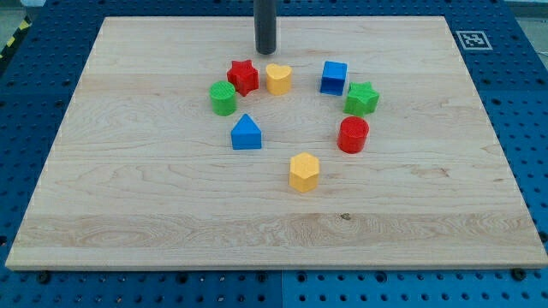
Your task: Move the red star diagonal top left to the blue triangle
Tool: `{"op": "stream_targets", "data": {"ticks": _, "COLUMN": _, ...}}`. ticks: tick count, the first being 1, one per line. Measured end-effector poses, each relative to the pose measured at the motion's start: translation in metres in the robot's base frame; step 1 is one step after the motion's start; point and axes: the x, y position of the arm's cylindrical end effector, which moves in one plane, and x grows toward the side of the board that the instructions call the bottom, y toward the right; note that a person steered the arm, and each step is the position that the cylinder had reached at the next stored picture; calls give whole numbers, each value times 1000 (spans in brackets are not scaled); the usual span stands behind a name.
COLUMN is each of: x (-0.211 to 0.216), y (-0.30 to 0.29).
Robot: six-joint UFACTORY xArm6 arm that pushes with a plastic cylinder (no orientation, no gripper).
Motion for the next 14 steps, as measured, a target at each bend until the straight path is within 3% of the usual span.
{"op": "stream_targets", "data": {"ticks": 3, "x": 30, "y": 22}}
{"op": "stream_targets", "data": {"ticks": 5, "x": 41, "y": 67}}
{"op": "stream_targets", "data": {"ticks": 7, "x": 79, "y": 81}}
{"op": "stream_targets", "data": {"ticks": 9, "x": 91, "y": 42}}
{"op": "stream_targets", "data": {"ticks": 11, "x": 77, "y": -9}}
{"op": "stream_targets", "data": {"ticks": 13, "x": 75, "y": -15}}
{"op": "stream_targets", "data": {"ticks": 14, "x": 99, "y": -18}}
